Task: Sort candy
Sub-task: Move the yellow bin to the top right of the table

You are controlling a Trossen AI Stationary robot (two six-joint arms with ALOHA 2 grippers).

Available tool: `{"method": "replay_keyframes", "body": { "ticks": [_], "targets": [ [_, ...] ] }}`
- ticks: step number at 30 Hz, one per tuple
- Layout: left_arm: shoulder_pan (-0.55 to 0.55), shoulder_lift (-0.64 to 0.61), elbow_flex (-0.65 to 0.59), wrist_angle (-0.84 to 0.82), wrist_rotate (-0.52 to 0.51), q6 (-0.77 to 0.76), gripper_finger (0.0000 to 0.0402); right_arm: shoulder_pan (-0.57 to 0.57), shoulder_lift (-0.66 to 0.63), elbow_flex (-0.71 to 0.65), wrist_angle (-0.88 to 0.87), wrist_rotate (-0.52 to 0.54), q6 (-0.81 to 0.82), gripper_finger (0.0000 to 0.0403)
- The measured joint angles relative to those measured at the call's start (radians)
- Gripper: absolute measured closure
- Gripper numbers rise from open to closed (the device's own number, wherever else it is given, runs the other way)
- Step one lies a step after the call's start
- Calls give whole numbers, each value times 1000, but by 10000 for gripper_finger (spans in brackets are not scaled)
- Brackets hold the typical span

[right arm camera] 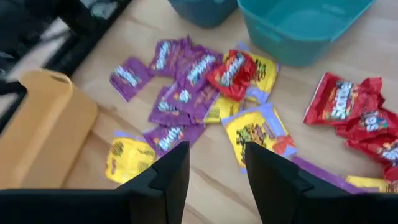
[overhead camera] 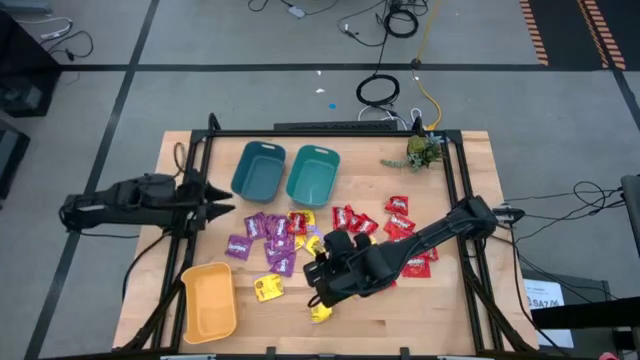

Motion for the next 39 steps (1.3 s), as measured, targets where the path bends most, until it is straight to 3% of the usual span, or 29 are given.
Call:
{"method": "replay_keyframes", "body": {
  "ticks": [4,8,12,19,27,39],
  "targets": [
    [0,144,82,-180,116,-78,143,-1,30,0,-17,-37,-12,257],
    [0,237,63,-158,170,-220,143,-1,42,0,-20,-35,-64,257],
    [0,308,58,-175,213,-252,144,-1,42,0,-21,-33,-124,257],
    [-64,379,82,-301,418,-343,166,-1,42,0,-21,-35,-229,257],
    [-220,470,146,-358,429,-391,201,-3,42,0,-30,-34,-269,257],
    [-469,663,152,-360,355,-385,204,-4,42,0,-39,-34,-240,257]
  ]
}}
